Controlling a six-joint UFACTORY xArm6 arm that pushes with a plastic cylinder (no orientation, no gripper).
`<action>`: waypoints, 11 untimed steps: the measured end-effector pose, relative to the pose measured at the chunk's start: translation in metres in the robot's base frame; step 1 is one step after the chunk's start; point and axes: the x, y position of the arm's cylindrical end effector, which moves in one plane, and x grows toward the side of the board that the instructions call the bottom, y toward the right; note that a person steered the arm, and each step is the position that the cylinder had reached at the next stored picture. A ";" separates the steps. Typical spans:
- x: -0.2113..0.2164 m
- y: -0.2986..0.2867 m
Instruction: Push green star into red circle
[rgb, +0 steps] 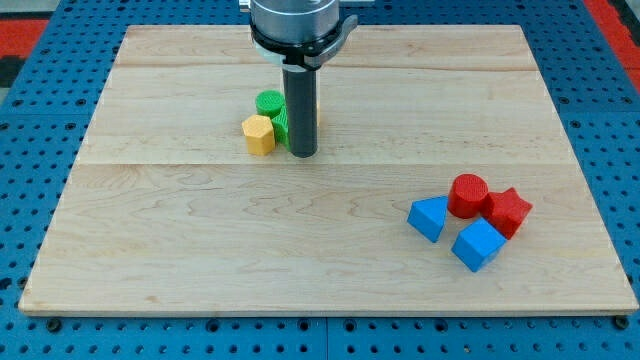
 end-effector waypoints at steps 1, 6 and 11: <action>0.000 0.000; 0.054 -0.078; -0.047 -0.044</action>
